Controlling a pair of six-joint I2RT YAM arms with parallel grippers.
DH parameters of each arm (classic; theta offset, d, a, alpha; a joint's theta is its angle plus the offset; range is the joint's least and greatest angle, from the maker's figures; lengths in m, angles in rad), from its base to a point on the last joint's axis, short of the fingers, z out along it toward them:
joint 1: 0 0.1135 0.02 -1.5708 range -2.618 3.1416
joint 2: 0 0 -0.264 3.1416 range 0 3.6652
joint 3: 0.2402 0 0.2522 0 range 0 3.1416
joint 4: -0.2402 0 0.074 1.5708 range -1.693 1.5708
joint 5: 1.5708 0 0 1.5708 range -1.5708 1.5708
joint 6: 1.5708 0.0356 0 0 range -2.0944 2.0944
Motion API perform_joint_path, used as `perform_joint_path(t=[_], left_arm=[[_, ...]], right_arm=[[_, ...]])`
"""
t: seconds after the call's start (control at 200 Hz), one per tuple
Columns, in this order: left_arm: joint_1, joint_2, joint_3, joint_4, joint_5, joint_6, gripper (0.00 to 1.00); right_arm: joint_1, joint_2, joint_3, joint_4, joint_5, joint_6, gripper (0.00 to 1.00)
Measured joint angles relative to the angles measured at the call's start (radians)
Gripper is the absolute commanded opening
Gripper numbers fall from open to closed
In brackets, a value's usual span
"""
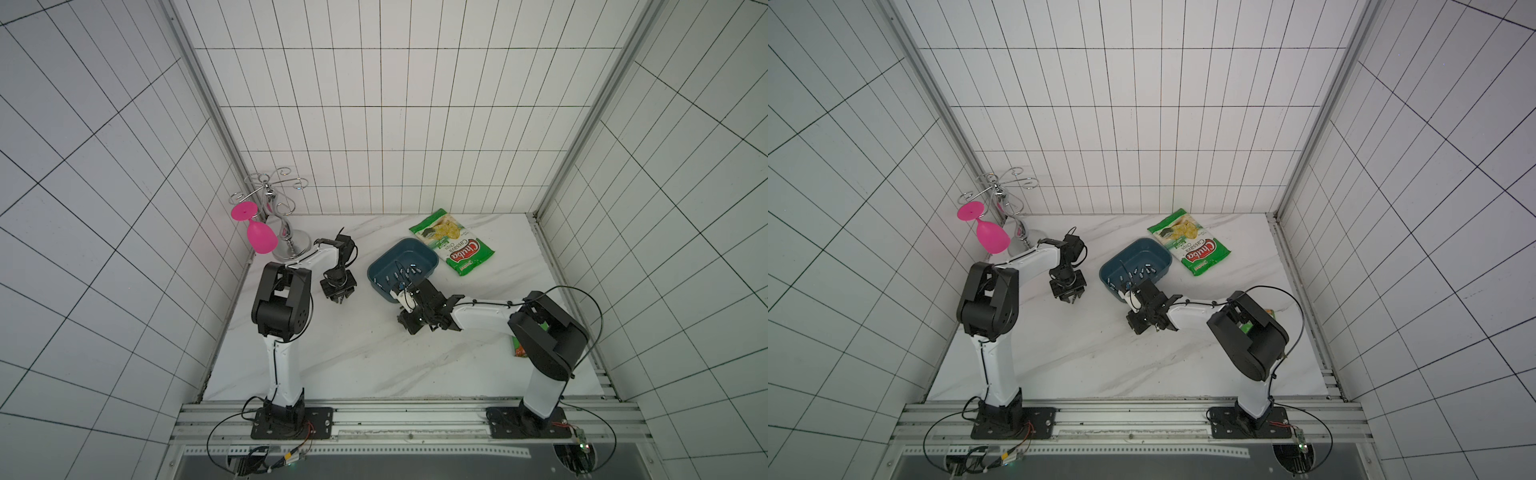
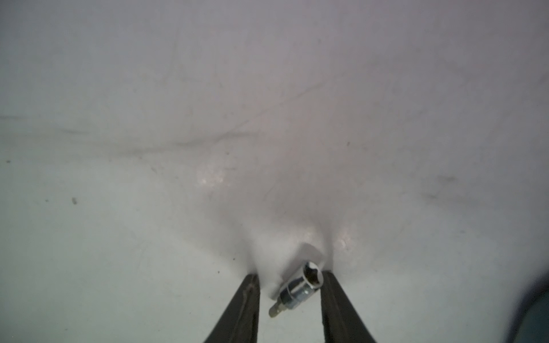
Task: Put the bit on the desktop into the storage box
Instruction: Pick up the screwdriver bit from the center of the board.
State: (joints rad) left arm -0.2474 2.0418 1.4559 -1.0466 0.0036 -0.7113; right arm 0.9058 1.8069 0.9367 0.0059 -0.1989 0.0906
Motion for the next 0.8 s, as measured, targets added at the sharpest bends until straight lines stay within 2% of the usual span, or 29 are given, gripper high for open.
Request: perform_joint_path(t=[0.07, 0.2, 0.285, 0.405, 0.67, 0.73, 0.8], left_arm=[[0.0, 0.002, 0.003, 0.0, 0.0, 0.005, 0.29], [0.0, 0.003, 0.003, 0.003, 0.0, 0.014, 0.13], [0.0, 0.003, 0.003, 0.003, -0.002, 0.011, 0.1], [0.0, 0.003, 0.003, 0.003, -0.003, 0.013, 0.0], [0.0, -0.004, -0.01, 0.017, -0.003, 0.013, 0.0], [0.0, -0.008, -0.015, 0.021, -0.003, 0.013, 0.0], [0.0, -0.014, -0.023, 0.029, -0.003, 0.013, 0.0]], right_arm=[[0.0, 0.0, 0.0, 0.0, 0.0, 0.0, 0.18], [0.0, 0.003, 0.002, 0.001, -0.003, 0.0, 0.17], [0.0, 0.006, 0.003, 0.003, -0.005, 0.0, 0.17], [0.0, 0.007, 0.003, 0.005, -0.007, 0.0, 0.16], [0.0, 0.007, 0.003, 0.005, -0.007, 0.0, 0.14], [0.0, 0.007, 0.003, 0.005, -0.007, 0.0, 0.11], [0.0, 0.007, 0.003, 0.005, -0.007, 0.001, 0.03]])
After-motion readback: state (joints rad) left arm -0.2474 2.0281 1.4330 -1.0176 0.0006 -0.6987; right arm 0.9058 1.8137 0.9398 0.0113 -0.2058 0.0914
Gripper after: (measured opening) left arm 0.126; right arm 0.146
